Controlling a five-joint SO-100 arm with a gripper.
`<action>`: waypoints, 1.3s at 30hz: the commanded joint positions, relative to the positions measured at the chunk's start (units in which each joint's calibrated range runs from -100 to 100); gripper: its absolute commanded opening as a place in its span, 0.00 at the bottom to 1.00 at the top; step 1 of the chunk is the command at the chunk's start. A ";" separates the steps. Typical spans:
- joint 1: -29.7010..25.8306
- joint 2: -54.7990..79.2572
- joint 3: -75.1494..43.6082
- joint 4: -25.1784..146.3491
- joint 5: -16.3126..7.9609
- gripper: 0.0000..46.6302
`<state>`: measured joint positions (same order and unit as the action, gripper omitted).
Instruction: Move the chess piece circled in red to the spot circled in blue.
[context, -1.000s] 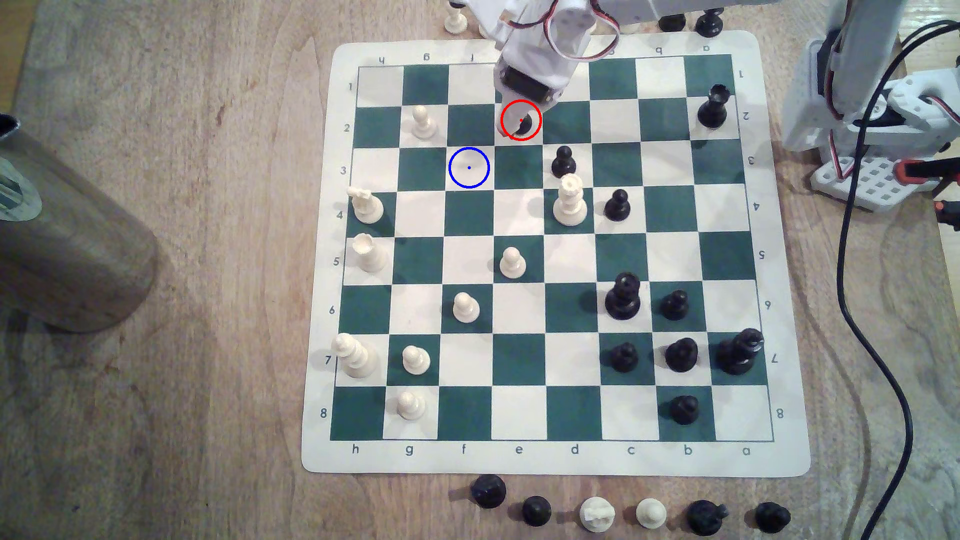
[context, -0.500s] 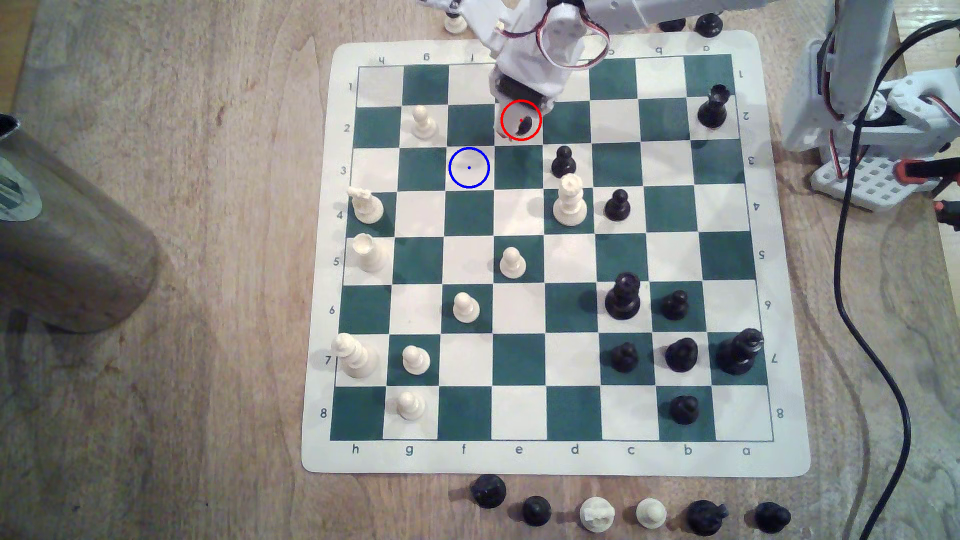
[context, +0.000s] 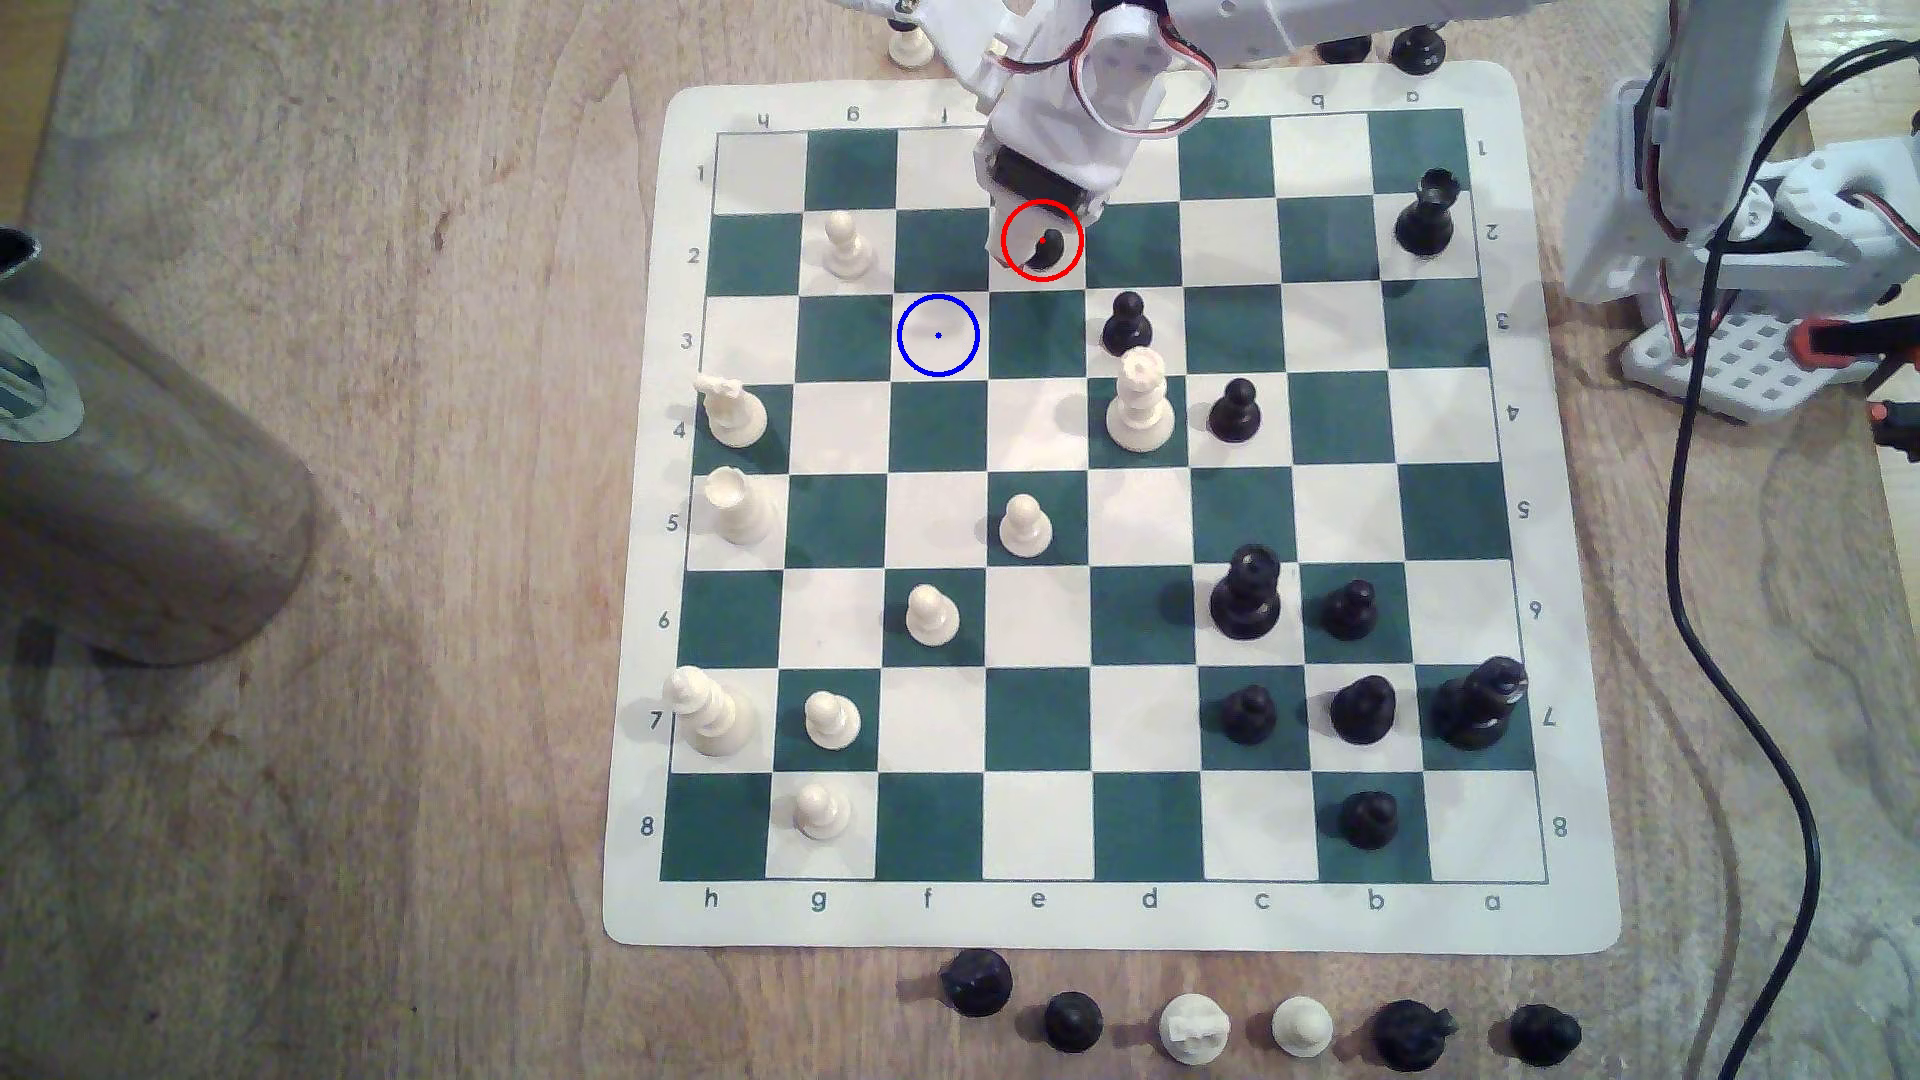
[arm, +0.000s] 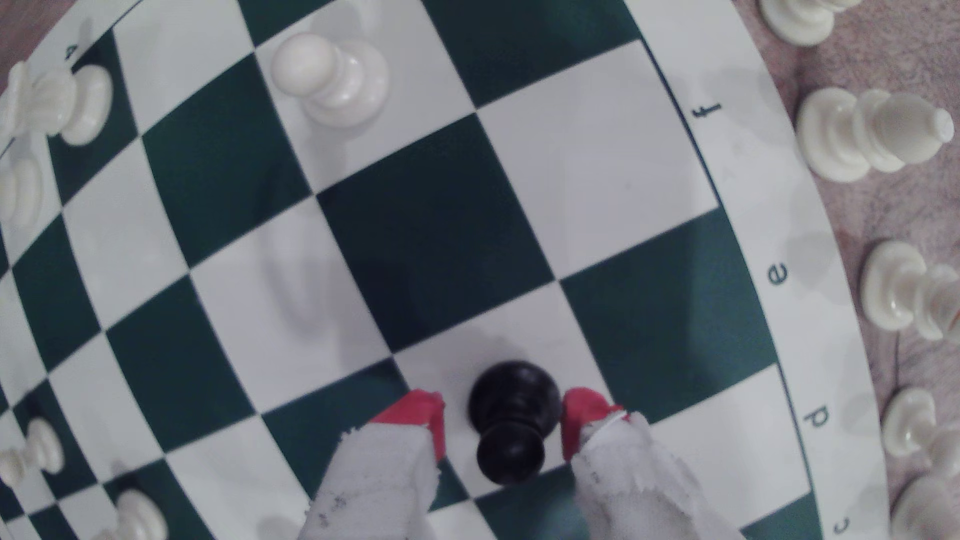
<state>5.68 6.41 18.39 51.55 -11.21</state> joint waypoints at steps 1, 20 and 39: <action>-1.02 -1.49 -4.88 0.70 -0.15 0.25; -0.48 -2.34 -4.52 0.78 -0.24 0.01; -3.84 -16.17 -7.42 9.87 -0.24 0.01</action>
<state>3.98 -5.32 18.21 61.59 -11.06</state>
